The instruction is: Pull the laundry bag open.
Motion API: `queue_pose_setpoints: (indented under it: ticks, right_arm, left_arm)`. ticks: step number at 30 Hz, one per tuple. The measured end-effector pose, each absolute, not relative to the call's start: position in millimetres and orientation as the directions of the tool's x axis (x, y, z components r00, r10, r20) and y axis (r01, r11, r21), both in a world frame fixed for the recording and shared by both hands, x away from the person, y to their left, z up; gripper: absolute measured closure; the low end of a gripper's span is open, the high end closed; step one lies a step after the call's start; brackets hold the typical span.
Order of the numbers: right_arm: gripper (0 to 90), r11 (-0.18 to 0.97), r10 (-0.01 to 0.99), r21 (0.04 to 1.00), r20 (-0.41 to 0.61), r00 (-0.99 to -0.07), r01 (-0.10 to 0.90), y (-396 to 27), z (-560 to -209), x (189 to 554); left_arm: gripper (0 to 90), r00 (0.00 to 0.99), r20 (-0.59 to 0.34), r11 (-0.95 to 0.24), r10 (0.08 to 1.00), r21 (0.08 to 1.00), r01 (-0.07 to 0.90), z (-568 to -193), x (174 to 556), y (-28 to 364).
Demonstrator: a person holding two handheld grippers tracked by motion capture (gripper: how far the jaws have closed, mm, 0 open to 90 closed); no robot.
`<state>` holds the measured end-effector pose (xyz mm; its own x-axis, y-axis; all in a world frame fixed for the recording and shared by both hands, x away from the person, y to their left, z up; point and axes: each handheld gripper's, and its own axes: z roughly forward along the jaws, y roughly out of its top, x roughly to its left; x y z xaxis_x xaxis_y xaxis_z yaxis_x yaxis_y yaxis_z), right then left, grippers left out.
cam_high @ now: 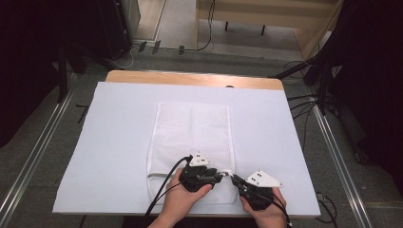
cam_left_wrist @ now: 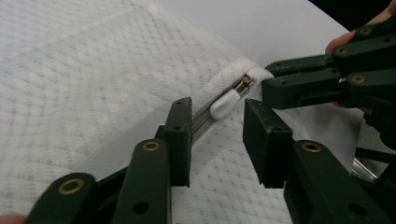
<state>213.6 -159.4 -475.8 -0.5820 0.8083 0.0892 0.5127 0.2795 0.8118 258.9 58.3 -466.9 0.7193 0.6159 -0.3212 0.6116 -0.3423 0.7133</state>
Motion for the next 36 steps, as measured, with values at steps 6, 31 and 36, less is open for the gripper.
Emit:
queue_pose_setpoints:
  ticks: [6,31,36]
  right_arm:
    - [88.7,0.253,0.801,0.845,0.09,-0.592,0.471,-158.2,-468.9,210.0]
    - [88.7,0.253,0.792,0.852,0.09,-0.604,0.459,-155.2,-468.3,207.0]
    - [88.7,0.266,0.799,0.848,0.072,-0.597,0.458,-152.2,-466.1,205.9]
  left_arm:
    - [56.1,0.742,-0.334,-0.328,0.581,0.738,0.589,-464.2,256.2,58.8]
    - [87.5,0.721,-0.458,-0.279,0.52,0.707,0.65,-460.3,263.7,64.0]
    - [87.9,0.72,-0.437,-0.293,0.539,0.704,0.647,-458.8,262.4,65.0]
